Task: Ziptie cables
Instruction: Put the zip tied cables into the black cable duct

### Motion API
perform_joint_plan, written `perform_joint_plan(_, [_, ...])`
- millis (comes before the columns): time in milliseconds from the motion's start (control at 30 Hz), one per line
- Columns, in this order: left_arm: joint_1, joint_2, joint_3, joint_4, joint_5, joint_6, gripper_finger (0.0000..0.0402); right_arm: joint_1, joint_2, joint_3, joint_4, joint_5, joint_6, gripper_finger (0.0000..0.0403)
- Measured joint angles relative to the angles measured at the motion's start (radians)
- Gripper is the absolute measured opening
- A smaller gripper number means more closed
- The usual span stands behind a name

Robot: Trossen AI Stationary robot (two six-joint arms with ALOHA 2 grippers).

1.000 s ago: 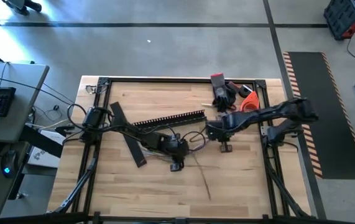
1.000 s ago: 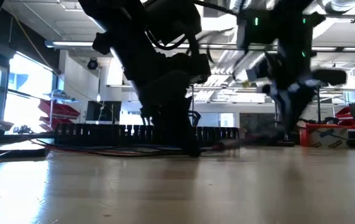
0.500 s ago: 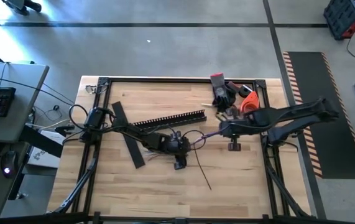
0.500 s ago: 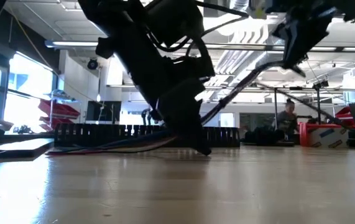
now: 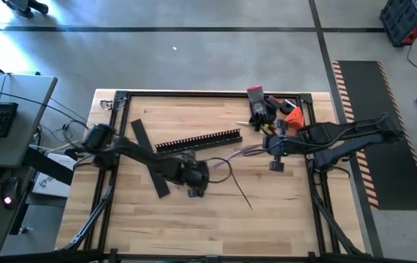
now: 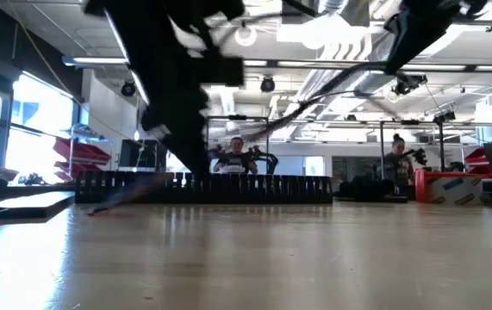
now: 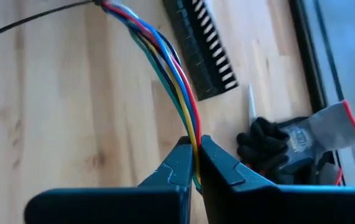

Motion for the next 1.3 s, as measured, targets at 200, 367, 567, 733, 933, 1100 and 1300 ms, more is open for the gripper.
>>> perform_joint_plan(200, [0.001,-0.155,0.001,-0.410,-0.053,-0.029,0.0000,-0.103,0.081,-0.074,0.239,-0.027,-0.146,0.0000])
perform_joint_plan(367, [0.061,-0.225,0.001,-0.702,-0.020,0.028,0.0000,-0.203,0.194,-0.090,0.414,-0.026,-0.267,0.0000])
perform_joint_plan(567, [0.162,-0.246,-0.078,-0.691,-0.006,0.161,0.0000,-0.321,0.351,-0.089,0.534,-0.039,-0.400,0.0000])
perform_joint_plan(733, [0.237,-0.252,-0.244,-0.540,-0.028,0.231,0.0000,-0.397,0.453,-0.089,0.560,-0.073,-0.414,0.0000])
perform_joint_plan(933, [0.286,-0.252,-0.359,-0.403,-0.023,0.255,0.0000,-0.429,0.494,-0.089,0.600,-0.088,-0.460,0.0000])
perform_joint_plan(1100, [0.286,-0.253,-0.374,-0.436,0.006,0.254,0.0016,-0.445,0.494,-0.089,0.602,-0.138,-0.480,0.0000])
perform_joint_plan(1300, [0.284,-0.257,-0.331,-0.552,0.010,0.231,0.0080,-0.457,0.495,-0.089,0.624,-0.169,-0.503,0.0000])
